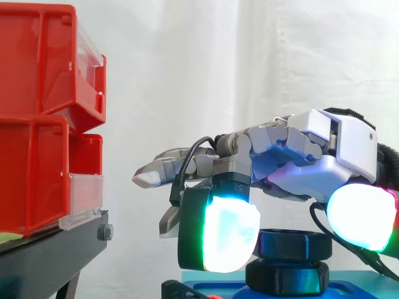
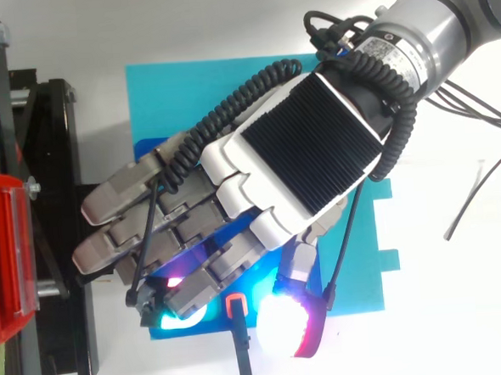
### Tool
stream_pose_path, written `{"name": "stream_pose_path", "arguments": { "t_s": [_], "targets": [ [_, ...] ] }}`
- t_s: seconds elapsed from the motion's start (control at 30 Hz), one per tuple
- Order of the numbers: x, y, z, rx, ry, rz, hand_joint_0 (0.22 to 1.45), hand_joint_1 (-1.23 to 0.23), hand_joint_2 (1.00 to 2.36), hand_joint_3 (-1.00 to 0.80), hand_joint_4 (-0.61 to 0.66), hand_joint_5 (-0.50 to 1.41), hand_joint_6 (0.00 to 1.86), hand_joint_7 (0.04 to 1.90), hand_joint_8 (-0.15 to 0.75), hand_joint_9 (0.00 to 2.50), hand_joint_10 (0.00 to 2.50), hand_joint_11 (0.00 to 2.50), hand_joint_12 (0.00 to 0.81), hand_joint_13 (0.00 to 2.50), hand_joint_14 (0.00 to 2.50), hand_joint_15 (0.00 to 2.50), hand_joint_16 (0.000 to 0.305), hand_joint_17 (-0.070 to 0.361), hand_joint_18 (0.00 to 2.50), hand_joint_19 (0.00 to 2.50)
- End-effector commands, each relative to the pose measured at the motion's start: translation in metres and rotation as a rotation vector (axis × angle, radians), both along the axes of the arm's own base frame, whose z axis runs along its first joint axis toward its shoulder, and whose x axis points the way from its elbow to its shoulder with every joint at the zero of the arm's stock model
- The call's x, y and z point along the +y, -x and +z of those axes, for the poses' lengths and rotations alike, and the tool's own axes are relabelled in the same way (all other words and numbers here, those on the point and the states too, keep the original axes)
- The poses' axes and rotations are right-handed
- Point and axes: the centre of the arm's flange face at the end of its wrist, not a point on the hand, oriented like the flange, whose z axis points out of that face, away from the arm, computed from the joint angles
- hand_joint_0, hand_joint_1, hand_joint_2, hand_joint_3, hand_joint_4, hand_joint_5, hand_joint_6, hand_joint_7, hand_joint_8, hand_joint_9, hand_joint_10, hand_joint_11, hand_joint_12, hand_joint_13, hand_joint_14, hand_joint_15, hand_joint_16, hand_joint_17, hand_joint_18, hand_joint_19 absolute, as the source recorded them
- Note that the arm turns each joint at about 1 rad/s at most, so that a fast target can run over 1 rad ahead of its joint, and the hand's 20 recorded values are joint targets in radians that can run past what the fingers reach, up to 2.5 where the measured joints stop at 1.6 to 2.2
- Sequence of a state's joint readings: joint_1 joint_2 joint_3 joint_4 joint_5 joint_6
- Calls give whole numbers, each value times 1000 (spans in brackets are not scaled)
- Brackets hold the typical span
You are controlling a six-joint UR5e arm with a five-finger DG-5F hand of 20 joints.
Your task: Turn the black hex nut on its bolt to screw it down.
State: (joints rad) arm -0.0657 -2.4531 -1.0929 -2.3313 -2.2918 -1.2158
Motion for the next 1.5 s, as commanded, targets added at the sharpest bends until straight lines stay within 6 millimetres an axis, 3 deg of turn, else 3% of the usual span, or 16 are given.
{"name": "stream_pose_path", "arguments": {
  "t_s": [0.0,0.6,1.1,1.23,1.47],
  "targets": [
    [-1,0,1,-4,1,-2,452,-394,1000,-500,127,-159,625,1081,199,684,12,342,98,365,6,155,11,26,0,379],
    [-9,2,-2,-6,15,-17,451,-393,1000,-500,126,-158,620,1085,197,686,11,352,99,367,6,155,12,26,0,378],
    [-1,0,-4,12,5,-34,453,-396,1000,-500,125,-157,615,1094,199,685,11,351,99,365,6,157,11,26,0,381],
    [0,-4,-29,25,-1,-32,454,-398,1000,-500,120,-157,613,1098,197,685,11,355,98,363,6,157,11,26,0,382],
    [-3,-10,-13,23,-24,-2,455,-399,1000,-500,122,-157,611,1101,196,684,10,347,95,362,5,161,11,26,0,381]
  ]
}}
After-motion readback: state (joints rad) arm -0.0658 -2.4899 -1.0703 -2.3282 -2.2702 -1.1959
